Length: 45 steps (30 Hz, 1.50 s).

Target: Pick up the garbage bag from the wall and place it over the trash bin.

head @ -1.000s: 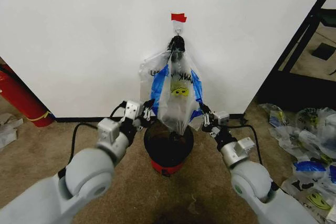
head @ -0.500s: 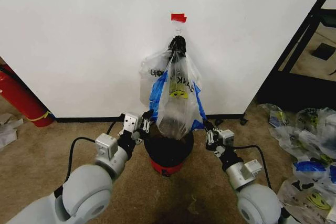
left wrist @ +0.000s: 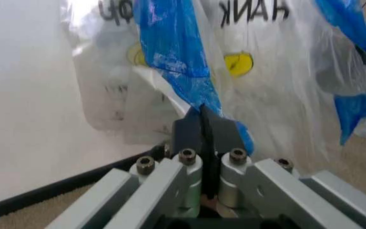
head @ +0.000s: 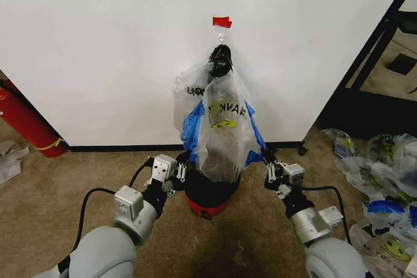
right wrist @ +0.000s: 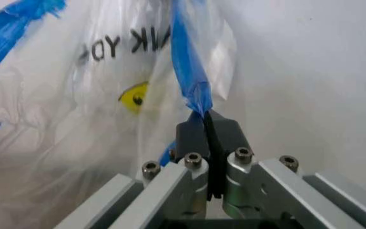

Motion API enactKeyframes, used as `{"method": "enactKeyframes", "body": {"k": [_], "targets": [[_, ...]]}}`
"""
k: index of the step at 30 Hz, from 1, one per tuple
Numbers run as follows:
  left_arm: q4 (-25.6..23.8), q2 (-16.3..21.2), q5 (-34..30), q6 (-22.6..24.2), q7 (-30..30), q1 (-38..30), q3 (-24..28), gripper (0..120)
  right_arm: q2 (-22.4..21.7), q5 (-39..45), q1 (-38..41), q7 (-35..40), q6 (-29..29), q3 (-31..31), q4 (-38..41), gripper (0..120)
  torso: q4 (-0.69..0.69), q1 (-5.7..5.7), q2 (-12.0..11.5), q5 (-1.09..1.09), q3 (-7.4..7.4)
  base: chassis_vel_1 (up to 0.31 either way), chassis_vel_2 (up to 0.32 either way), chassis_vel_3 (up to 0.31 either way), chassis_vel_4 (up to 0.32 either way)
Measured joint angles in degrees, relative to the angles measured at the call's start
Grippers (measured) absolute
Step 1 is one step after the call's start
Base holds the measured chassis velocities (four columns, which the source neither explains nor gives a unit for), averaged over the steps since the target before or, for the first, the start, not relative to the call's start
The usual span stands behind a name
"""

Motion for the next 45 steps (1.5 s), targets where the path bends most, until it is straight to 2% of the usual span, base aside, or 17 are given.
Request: {"method": "enactKeyframes", "body": {"k": [9,12,15,21,32,38,45], "targets": [[-1.4,-0.8,1.2,-0.3,0.1,1.7,-0.8,0,0.5,-0.7,-3.1,0.0,1.0,1.7,2.9,0,0.0,0.0,0.0,0.0,0.0,0.0,0.0,0.0,0.0],[-1.4,-0.7,1.1,-0.4,0.1,0.5,-0.9,0,0.6,0.8,-2.2,0.9,0.4,3.0,5.0,0,0.02,0.0,0.0,0.0,0.0,0.0,0.0,0.0,0.0],[-1.4,-0.5,0.2,-0.4,0.4,-1.9,-0.3,0,1.2,2.5,-1.5,1.6,-0.2,4.4,6.7,0,-0.03,0.01,0.0,-0.01,0.0,0.0,0.0,0.0,0.0],[-1.4,-0.7,-0.4,-1.0,1.1,-4.2,0.0,0,1.6,6.4,3.9,2.3,-1.6,4.7,7.1,0,0.03,0.01,0.0,-0.01,0.01,0.0,0.0,0.0,0.0],[-0.9,-1.1,-1.7,-1.5,1.5,-7.7,0.1,0,1.6,14.3,11.1,3.1,-5.2,4.5,7.7,0,0.01,0.01,0.0,-0.01,0.01,0.0,0.0,0.0,0.0],[-1.3,1.1,-3.4,-1.4,1.5,-9.7,-2.6,0,2.2,21.1,15.6,2.9,-6.7,2.6,8.3,0,0.0,0.01,0.0,-0.01,0.01,0.0,0.0,0.0,0.0],[-1.0,0.8,-5.2,-1.4,1.0,-10.2,-5.8,0,2.6,24.7,21.8,0.8,-6.9,-0.6,4.5,0,0.01,0.01,0.0,0.0,0.01,0.0,0.0,0.0,0.0]]}}
